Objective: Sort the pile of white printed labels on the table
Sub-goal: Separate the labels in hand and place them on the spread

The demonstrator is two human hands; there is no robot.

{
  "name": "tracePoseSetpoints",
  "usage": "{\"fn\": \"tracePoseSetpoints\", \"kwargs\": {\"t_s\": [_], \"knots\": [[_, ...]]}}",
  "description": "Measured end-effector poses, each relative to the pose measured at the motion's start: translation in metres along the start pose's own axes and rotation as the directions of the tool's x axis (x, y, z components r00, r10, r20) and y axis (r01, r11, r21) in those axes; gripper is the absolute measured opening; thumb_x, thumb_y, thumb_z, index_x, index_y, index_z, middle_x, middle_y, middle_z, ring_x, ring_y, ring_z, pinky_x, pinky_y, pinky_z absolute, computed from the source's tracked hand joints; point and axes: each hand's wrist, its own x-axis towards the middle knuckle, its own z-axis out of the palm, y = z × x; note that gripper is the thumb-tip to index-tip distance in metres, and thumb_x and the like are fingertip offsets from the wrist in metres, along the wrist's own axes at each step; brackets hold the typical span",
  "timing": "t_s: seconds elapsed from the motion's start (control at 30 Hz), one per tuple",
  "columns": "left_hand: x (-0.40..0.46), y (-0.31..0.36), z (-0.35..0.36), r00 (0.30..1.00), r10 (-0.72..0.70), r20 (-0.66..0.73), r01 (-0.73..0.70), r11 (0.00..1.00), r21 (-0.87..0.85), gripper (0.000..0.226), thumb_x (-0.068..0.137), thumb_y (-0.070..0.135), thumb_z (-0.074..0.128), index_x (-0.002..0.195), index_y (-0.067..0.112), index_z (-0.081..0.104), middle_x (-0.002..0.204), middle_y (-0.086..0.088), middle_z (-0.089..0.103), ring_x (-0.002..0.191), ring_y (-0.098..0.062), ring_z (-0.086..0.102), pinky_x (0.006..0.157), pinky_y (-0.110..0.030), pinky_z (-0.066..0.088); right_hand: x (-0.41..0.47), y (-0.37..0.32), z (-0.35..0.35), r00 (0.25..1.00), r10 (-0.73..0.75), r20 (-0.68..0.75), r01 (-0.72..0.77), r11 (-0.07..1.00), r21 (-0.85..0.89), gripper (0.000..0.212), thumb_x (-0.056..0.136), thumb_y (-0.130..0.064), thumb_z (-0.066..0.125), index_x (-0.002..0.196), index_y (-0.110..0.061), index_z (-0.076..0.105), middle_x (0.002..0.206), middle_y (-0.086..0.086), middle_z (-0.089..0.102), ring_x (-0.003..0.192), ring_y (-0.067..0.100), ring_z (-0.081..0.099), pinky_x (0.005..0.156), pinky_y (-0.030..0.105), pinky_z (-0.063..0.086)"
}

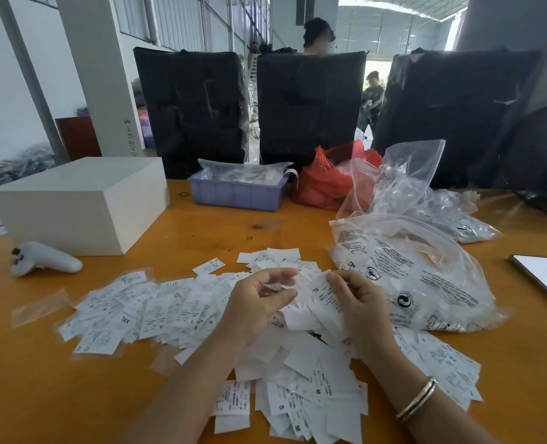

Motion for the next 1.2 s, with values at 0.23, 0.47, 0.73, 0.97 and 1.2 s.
{"fn": "tracePoseSetpoints", "kwargs": {"t_s": [0.23,0.47,0.73,0.97,1.2], "knots": [[0.000,0.000,0.001,1.000,0.014,0.008,-0.014,0.999,0.043,0.030,0.081,0.010,0.074,0.093,0.037,0.071,0.089,0.021,0.070,0.079,-0.007,0.067,0.072,-0.024,0.058,-0.004,-0.002,0.004,0.998,-0.013,0.061,0.016,0.998,-0.054,0.018,0.090,-0.020,0.061,0.075,-0.029,0.068,0.060,-0.001,0.062,0.050,0.011,0.046,0.043,0.019,0.033],[-0.002,0.001,0.002,0.996,0.035,0.077,-0.040,0.997,0.060,0.023,0.080,0.021,0.076,0.096,0.036,0.069,0.090,0.021,0.069,0.074,-0.004,0.065,0.065,-0.012,0.049,-0.007,-0.006,0.008,0.982,-0.068,0.177,0.100,0.978,-0.183,0.024,0.089,-0.017,0.062,0.072,-0.034,0.065,0.052,0.003,0.055,0.043,0.003,0.038,0.042,0.013,0.026],[-0.002,0.001,0.002,0.996,0.034,0.082,-0.040,0.997,0.066,0.023,0.081,0.016,0.074,0.097,0.031,0.067,0.076,0.018,0.069,0.078,-0.002,0.067,0.064,-0.011,0.050,-0.007,-0.007,0.008,0.977,-0.019,0.214,0.053,0.986,-0.156,0.014,0.091,-0.026,0.058,0.078,-0.027,0.065,0.064,0.023,0.057,0.050,0.017,0.043,0.046,0.028,0.031],[0.003,-0.001,-0.005,0.990,0.017,-0.140,-0.030,0.995,-0.094,0.022,0.081,0.015,0.074,0.093,0.033,0.071,0.080,0.013,0.070,0.087,-0.010,0.069,0.075,-0.023,0.055,-0.005,-0.008,-0.001,0.913,0.181,0.365,-0.251,0.956,0.154,0.018,0.085,-0.021,0.065,0.098,-0.009,0.065,0.075,0.010,0.073,0.051,0.011,0.058,0.049,0.017,0.045],[-0.001,0.002,-0.001,0.991,-0.031,-0.127,0.003,0.976,-0.218,0.014,0.086,0.012,0.067,0.091,0.024,0.072,0.088,0.000,0.075,0.085,-0.014,0.072,0.069,-0.016,0.054,-0.003,-0.006,-0.005,0.980,0.151,0.131,-0.190,0.906,0.379,0.007,0.084,-0.017,0.066,0.082,-0.016,0.072,0.077,0.014,0.072,0.054,0.013,0.058,0.054,0.020,0.047]]}}
